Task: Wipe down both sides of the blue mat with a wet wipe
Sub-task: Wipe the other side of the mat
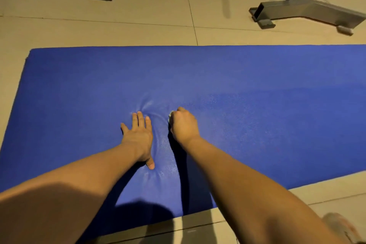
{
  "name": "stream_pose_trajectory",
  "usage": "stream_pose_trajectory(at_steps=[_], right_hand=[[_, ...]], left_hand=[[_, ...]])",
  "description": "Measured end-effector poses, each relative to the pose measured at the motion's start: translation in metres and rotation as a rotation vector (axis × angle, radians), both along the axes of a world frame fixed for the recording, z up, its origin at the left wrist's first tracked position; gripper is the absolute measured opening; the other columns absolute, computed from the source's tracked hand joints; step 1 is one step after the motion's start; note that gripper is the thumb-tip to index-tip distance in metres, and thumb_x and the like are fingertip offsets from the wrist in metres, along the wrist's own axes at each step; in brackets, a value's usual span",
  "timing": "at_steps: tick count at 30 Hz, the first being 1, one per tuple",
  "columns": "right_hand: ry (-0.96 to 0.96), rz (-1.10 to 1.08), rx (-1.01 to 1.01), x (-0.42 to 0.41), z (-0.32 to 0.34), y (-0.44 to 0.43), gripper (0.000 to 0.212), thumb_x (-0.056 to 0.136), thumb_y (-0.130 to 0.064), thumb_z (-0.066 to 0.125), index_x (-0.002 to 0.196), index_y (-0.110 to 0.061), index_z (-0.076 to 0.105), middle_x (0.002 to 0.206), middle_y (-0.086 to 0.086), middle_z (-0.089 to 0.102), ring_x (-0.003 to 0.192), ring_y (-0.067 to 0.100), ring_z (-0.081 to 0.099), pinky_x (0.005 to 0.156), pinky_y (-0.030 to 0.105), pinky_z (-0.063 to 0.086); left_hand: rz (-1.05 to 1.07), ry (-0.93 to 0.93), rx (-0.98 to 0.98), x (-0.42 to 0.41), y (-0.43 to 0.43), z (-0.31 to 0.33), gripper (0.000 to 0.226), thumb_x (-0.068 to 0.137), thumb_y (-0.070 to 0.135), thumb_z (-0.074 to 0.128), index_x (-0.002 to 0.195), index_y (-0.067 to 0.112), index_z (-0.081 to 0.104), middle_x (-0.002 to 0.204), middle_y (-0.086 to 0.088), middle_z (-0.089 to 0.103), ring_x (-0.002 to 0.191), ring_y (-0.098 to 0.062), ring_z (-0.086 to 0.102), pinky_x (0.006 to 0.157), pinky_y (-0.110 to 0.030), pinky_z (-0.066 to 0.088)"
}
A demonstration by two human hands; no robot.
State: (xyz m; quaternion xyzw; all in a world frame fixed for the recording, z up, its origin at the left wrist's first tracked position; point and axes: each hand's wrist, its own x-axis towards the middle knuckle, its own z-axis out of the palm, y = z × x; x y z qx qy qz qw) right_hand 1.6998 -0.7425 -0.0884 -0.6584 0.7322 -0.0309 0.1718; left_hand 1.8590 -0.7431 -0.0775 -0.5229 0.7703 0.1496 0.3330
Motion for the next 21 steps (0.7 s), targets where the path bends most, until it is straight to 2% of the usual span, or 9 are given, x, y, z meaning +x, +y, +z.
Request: stream_pose_trajectory(at_steps=[3, 6, 9, 12, 17, 19, 21], right_hand=[[0.129, 0.077, 0.052, -0.012, 0.011, 0.007, 0.012, 0.094, -0.006, 0.056, 0.093, -0.007, 0.068, 0.103, 0.011, 0.061, 0.092, 0.033, 0.062, 0.064, 0.032, 0.036], [0.176, 0.01, 0.039, -0.053, 0.005, 0.013, 0.013, 0.092, -0.004, 0.056, 0.095, -0.006, 0.069, 0.105, 0.011, 0.061, 0.095, 0.034, 0.063, 0.065, 0.032, 0.038], [0.143, -0.166, -0.031, -0.107, -0.006, 0.018, 0.014, 0.094, -0.012, 0.058, 0.098, -0.005, 0.069, 0.107, 0.013, 0.06, 0.094, 0.036, 0.062, 0.067, 0.034, 0.042], [0.116, -0.266, -0.041, -0.146, -0.01, 0.022, 0.016, 0.098, -0.018, 0.057, 0.096, -0.005, 0.067, 0.107, 0.015, 0.057, 0.091, 0.038, 0.059, 0.065, 0.036, 0.04], [-0.022, -0.309, 0.044, -0.146, -0.009, 0.012, 0.008, 0.094, -0.01, 0.059, 0.087, -0.008, 0.061, 0.109, 0.015, 0.059, 0.088, 0.035, 0.06, 0.067, 0.034, 0.043], [-0.069, -0.272, 0.06, -0.139, -0.008, 0.01, 0.014, 0.095, -0.012, 0.057, 0.081, -0.012, 0.054, 0.106, 0.015, 0.06, 0.081, 0.033, 0.055, 0.066, 0.033, 0.041], [-0.065, -0.201, 0.059, -0.132, -0.009, 0.011, 0.015, 0.096, -0.017, 0.056, 0.083, -0.012, 0.054, 0.104, 0.015, 0.061, 0.078, 0.033, 0.052, 0.066, 0.033, 0.04]], left_hand=[[0.008, -0.015, -0.029, -0.007, 0.005, 0.008, 0.17, 0.047, 0.07, 0.09, 0.153, -0.003, -0.02, 0.162, -0.027, -0.021, 0.152, -0.044, -0.013, 0.114, -0.062, 0.029], [0.038, -0.04, -0.045, -0.009, 0.008, 0.005, 0.167, 0.049, 0.066, 0.091, 0.154, -0.003, -0.02, 0.162, -0.027, -0.02, 0.152, -0.043, -0.012, 0.114, -0.06, 0.032], [0.049, -0.041, -0.023, -0.008, 0.005, 0.002, 0.168, 0.048, 0.066, 0.092, 0.154, 0.001, -0.021, 0.162, -0.024, -0.024, 0.152, -0.041, -0.016, 0.116, -0.062, 0.027], [0.062, -0.09, -0.011, -0.012, 0.002, 0.002, 0.17, 0.046, 0.065, 0.093, 0.154, 0.001, -0.022, 0.162, -0.024, -0.025, 0.152, -0.042, -0.017, 0.117, -0.062, 0.027], [0.097, -0.146, 0.015, -0.021, 0.006, 0.014, 0.168, 0.05, 0.061, 0.093, 0.153, 0.003, -0.026, 0.161, -0.021, -0.029, 0.151, -0.04, -0.02, 0.119, -0.06, 0.025], [0.103, -0.177, 0.009, -0.027, 0.008, 0.017, 0.167, 0.051, 0.059, 0.094, 0.153, 0.002, -0.025, 0.162, -0.021, -0.027, 0.152, -0.04, -0.018, 0.118, -0.056, 0.03], [0.089, -0.194, -0.009, -0.03, 0.01, 0.017, 0.167, 0.051, 0.059, 0.094, 0.154, 0.001, -0.024, 0.163, -0.021, -0.024, 0.153, -0.04, -0.015, 0.115, -0.053, 0.036]])
